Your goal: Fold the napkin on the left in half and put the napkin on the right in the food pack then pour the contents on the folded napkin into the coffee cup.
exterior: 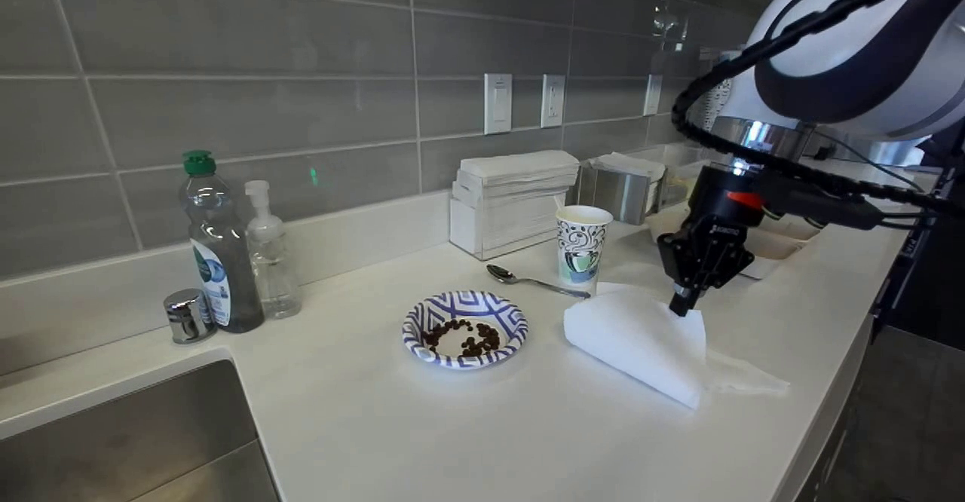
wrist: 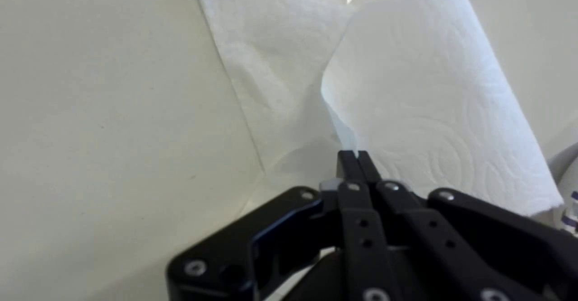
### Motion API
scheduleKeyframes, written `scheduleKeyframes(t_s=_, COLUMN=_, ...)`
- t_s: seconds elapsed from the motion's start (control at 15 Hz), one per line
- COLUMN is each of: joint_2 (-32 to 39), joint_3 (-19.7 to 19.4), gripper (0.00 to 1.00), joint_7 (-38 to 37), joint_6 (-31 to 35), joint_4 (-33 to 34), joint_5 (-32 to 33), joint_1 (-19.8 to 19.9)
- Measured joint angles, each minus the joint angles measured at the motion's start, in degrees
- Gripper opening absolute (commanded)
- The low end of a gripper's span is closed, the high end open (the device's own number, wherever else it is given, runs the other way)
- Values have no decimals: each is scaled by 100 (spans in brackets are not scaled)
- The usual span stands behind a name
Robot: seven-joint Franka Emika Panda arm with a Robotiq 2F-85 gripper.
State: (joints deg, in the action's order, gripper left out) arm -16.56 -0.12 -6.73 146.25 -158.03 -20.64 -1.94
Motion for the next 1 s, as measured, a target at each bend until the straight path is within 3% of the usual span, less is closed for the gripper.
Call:
scheduleKeyframes(t_s=0.47, joint_2=636, joint_3=37, gripper=0, joint_7=-620, joint_6=219, joint_4=6, joint_5=545, joint_1=184)
scheduleKeyframes(t_s=1.0, joint_2=626, joint_3=198, gripper=0, joint_7=-1459, joint_6=148, joint_4=38, joint_5=1387, joint_1=236)
